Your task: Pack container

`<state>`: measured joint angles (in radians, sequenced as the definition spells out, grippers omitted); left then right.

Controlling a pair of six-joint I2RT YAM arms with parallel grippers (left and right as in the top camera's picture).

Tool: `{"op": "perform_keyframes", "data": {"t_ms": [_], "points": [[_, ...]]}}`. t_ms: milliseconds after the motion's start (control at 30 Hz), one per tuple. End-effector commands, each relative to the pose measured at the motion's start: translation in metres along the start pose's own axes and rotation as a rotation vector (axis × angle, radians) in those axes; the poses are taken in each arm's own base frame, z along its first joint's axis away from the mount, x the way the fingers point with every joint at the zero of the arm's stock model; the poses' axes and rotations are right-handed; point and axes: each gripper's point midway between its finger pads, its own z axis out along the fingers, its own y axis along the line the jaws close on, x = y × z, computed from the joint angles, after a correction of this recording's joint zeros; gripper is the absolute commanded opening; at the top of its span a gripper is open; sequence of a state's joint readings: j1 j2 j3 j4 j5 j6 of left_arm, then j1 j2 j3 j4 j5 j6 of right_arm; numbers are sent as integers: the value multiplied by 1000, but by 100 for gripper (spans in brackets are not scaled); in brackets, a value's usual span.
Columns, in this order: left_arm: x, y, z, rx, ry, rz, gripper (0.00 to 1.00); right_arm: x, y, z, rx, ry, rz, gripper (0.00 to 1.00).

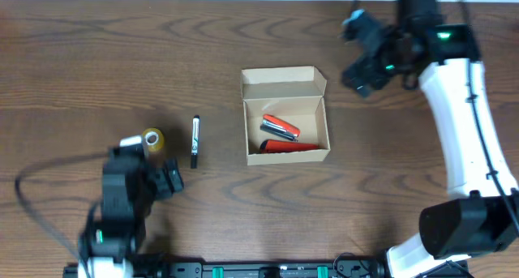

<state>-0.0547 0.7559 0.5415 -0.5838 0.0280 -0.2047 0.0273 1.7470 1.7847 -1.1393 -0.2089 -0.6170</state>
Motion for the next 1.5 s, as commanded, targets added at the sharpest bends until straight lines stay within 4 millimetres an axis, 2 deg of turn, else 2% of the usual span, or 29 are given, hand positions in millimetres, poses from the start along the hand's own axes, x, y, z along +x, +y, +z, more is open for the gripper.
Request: {"op": "perform_keyframes", "data": {"t_ms": [0, 67, 167, 267, 333, 400, 700, 933, 1133, 1467], "points": [[-22, -10, 4, -9, 144, 61, 95, 17, -31, -17, 54, -17, 201, 99], [-34, -14, 6, -26, 239, 96, 95, 28, -45, -21, 76, -14, 269, 99], [-59, -32, 10, 16, 324, 87, 95, 40, -59, -26, 92, -12, 318, 99], [-80, -56, 17, 111, 356, 75, 95, 46, -66, -28, 103, -9, 337, 99], [-92, -77, 20, 227, 354, 140, 95, 49, -68, -29, 106, -7, 343, 99], [-97, -86, 26, 265, 362, 176, 95, 49, -69, -29, 108, -7, 345, 99], [-58, -73, 62, 97, 541, 257, 95, 50, -72, -29, 117, -9, 335, 99], [-42, -71, 81, 42, 547, 280, 95, 51, -73, -26, 113, -3, 338, 99], [-20, -64, 96, 43, 552, 286, 95, 53, -71, -24, 104, 9, 323, 99], [-11, -63, 120, 57, 477, 281, 95, 55, -73, -25, 116, 16, 317, 99]]}}
